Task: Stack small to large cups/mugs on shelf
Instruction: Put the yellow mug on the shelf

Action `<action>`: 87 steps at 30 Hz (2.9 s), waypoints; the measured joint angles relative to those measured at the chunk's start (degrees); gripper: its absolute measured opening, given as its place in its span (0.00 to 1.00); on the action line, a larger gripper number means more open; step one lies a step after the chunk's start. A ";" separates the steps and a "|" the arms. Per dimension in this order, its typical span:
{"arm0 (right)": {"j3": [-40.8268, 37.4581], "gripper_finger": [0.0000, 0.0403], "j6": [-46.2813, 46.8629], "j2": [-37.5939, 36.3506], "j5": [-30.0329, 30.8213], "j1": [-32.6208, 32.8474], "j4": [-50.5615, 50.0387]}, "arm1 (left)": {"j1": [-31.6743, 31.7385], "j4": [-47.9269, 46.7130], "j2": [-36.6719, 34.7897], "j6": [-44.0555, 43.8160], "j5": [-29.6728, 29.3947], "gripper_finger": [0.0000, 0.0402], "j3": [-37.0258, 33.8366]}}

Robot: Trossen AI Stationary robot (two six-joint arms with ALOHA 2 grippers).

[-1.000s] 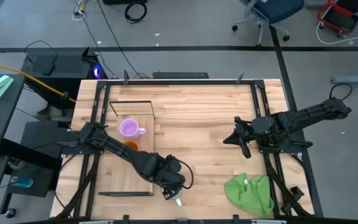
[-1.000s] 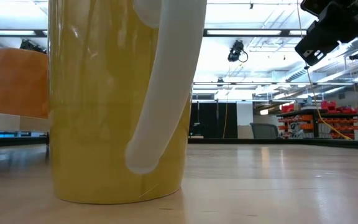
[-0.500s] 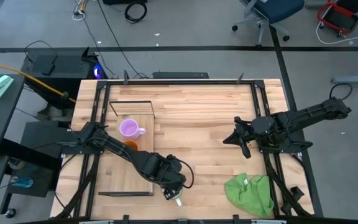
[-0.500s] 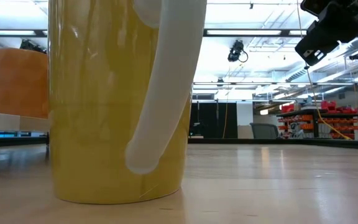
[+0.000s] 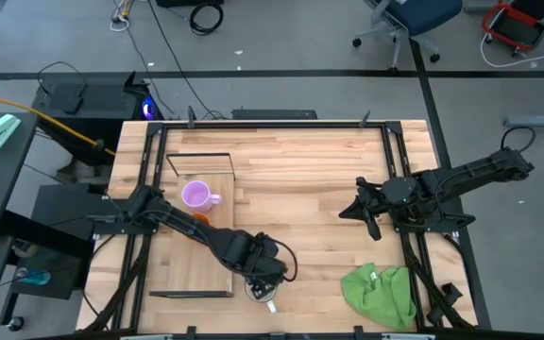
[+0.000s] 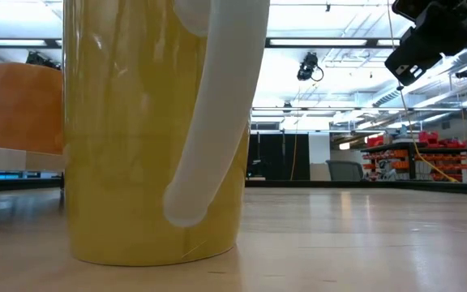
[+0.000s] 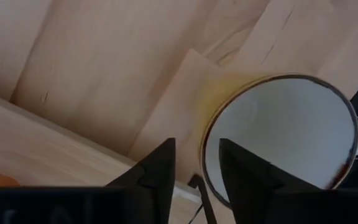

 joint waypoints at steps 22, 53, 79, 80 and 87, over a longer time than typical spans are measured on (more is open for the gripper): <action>0.02 0.02 -0.02 0.42 0.00 -0.02 -0.16 | 0.81 -0.58 2.72 4.15 1.77 0.35 0.02; 0.04 0.02 -0.07 0.85 0.00 -0.02 -0.50 | 1.11 2.33 3.41 2.93 4.42 0.05 -0.02; 0.00 0.02 -0.87 0.85 0.00 0.00 -2.69 | 1.82 -15.03 3.16 -3.41 2.11 0.05 24.07; 0.00 0.02 -0.87 0.85 0.00 0.00 -2.69 | 1.90 -15.32 2.02 -5.11 1.55 0.05 23.40; 0.00 0.02 -0.89 0.87 -0.01 0.01 -3.27 | 2.01 -17.26 -2.05 -12.22 -1.08 0.05 21.65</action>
